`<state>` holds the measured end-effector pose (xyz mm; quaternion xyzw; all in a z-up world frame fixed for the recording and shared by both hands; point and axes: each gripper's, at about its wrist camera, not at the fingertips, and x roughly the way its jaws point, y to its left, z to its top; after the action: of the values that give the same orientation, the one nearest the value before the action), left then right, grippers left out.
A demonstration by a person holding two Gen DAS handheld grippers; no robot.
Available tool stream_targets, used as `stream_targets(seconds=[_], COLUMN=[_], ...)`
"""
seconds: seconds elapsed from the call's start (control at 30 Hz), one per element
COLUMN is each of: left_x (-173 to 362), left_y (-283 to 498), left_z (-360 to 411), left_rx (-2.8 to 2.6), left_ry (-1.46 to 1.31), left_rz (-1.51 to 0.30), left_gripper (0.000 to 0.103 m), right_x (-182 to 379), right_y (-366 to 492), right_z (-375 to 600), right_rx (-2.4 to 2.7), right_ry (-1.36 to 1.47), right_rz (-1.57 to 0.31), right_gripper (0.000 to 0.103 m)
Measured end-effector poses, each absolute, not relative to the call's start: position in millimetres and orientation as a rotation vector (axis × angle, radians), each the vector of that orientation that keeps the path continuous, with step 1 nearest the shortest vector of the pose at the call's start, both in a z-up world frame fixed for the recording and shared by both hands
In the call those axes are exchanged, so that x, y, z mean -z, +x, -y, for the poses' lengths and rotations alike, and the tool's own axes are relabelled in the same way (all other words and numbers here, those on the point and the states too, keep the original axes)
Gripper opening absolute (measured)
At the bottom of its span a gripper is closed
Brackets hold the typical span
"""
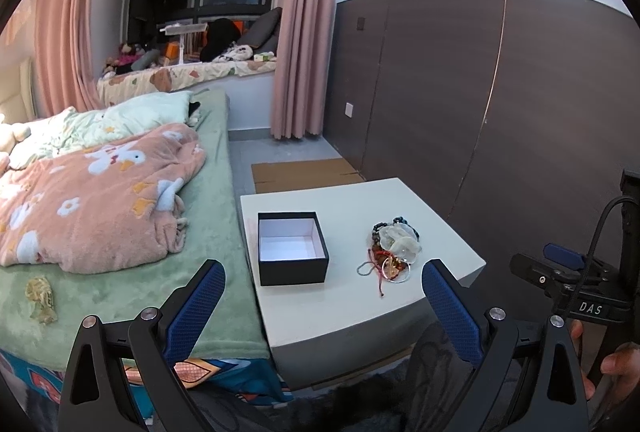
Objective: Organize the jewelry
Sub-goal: 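Move both tools toward the jewelry pile on the white table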
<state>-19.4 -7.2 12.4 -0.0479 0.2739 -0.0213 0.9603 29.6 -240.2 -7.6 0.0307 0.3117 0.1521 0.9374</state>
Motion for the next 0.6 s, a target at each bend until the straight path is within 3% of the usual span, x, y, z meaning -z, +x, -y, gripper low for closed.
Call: stream_targets(seconds=[0.6], left_x=[-15.2], left_y=[-21.7], left_z=[14.0], left_rx=[0.069], left_ry=[-0.086], left_rz=[-0.533], left_gripper=[0.099], right_x=[9.7], right_y=[27.7], right_z=[242.3], right_rx=[-0.315], right_ry=[0.07], right_rz=[-0.617], right_gripper=[0.103])
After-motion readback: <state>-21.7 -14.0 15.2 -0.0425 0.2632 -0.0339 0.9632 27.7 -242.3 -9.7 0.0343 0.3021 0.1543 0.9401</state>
